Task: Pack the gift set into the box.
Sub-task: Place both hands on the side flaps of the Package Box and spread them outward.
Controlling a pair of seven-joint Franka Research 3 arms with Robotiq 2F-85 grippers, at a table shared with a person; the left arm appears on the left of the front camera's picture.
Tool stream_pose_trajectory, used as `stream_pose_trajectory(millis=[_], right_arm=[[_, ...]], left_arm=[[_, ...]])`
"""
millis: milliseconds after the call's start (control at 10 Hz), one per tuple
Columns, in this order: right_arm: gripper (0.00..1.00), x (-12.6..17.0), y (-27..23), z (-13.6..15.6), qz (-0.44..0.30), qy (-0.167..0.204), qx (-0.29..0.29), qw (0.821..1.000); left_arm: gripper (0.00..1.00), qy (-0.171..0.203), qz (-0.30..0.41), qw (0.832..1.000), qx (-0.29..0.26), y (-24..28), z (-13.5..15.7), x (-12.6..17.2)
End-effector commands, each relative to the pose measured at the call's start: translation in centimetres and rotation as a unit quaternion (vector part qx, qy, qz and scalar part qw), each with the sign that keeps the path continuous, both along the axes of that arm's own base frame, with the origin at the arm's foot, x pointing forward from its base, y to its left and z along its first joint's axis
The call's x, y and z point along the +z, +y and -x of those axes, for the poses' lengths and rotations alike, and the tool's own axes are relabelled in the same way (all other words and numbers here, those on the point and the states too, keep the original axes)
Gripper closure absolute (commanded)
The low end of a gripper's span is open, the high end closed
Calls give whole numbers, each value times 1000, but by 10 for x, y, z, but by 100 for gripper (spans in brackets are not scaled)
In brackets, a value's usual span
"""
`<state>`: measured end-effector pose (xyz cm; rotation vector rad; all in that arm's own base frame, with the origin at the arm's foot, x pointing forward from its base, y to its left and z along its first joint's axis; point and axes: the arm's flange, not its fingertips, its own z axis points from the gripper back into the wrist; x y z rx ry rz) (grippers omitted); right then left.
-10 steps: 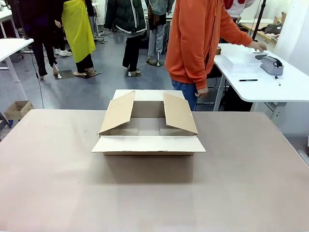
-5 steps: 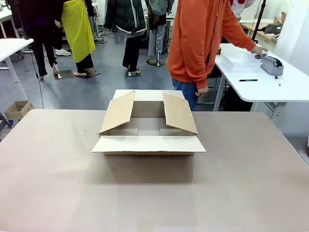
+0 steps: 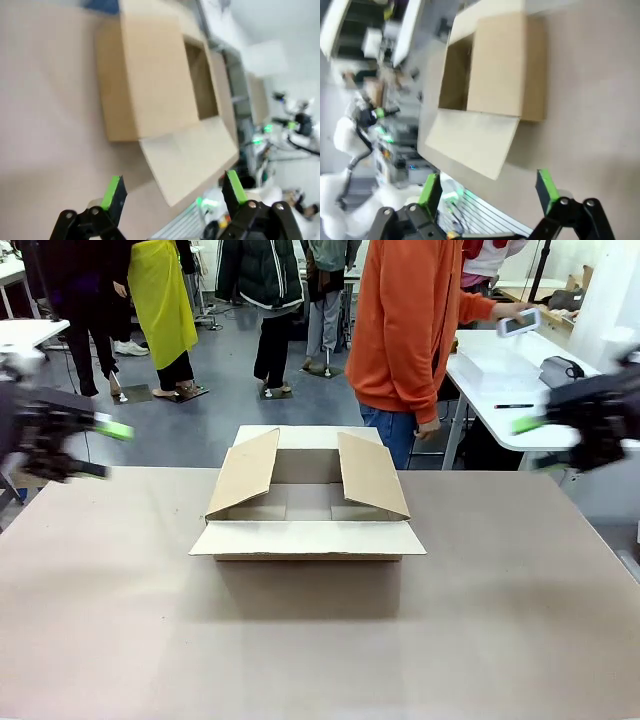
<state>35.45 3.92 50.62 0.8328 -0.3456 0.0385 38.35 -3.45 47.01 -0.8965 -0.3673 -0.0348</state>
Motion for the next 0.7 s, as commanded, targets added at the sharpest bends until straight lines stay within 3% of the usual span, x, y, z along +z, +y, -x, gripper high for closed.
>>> stream_pose_trajectory(millis=[0,100,200,300,400,500,600], right_arm=[[0,-12,92,-31,86,-19,21,996],[0,-29,124,-25,161,-13,53,985],[0,-2,64,-5,44,-12,34,998],[0,-2,64,-5,44,-12,34,998],[0,-18,131,-4,99,-17,61,993],[0,-16,176,-7,151,-91,74,982],[0,-18,207,-4,179,-128,79,972]], left_arm=[[0,35,-87,992,-81,-69,-23,-14],[0,77,-103,982,-141,-77,-24,-27],[0,16,-41,998,-51,-61,-2,-3],[0,16,-41,998,-51,-61,-2,-3],[0,48,-73,991,-103,-106,-9,-24],[0,34,-124,989,-73,-131,-8,-12],[0,33,-143,986,-81,-150,-23,0]])
